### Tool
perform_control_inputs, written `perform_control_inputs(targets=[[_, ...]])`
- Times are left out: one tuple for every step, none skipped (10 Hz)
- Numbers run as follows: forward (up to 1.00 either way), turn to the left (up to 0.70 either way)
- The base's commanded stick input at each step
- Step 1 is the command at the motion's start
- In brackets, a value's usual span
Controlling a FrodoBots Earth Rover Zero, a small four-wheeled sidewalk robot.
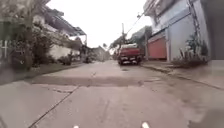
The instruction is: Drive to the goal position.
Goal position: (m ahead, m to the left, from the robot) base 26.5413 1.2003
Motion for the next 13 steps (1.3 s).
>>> perform_control_inputs(targets=[[0.85,0.01],[0.85,0.01],[0.85,0.01],[0.85,0.01],[0.85,0.01],[0.85,0.01],[0.85,0.01],[0.85,0.01],[0.85,0.01],[0.85,0.01],[0.85,0.01],[0.85,0.01],[0.85,0.01]])
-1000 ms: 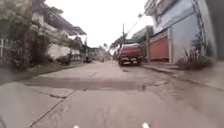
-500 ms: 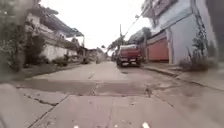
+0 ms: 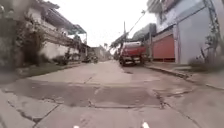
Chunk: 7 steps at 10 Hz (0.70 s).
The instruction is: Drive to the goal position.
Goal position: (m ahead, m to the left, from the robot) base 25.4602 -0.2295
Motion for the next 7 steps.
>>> perform_control_inputs(targets=[[0.85,0.01],[0.85,0.01],[0.85,0.01],[0.85,0.01],[0.85,0.01],[0.85,0.01],[0.85,0.01]])
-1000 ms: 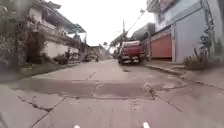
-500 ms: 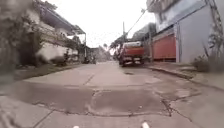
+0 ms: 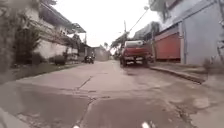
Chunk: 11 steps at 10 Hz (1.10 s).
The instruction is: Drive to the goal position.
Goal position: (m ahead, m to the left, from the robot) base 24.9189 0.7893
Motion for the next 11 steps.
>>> perform_control_inputs(targets=[[0.85,0.01],[0.85,0.01],[0.85,0.01],[0.85,0.01],[0.85,0.01],[0.85,0.01],[0.85,0.01],[0.85,0.01],[0.85,0.01],[0.85,0.01],[0.85,0.01]])
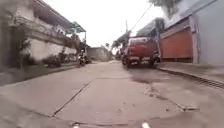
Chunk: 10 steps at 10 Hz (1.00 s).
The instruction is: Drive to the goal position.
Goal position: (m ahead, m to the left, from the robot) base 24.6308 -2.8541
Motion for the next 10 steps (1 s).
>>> perform_control_inputs(targets=[[0.85,0.01],[0.85,0.01],[0.85,0.01],[0.85,0.01],[0.85,0.01],[0.85,0.01],[0.85,0.01],[0.85,0.01],[0.85,0.01],[0.85,0.01]])
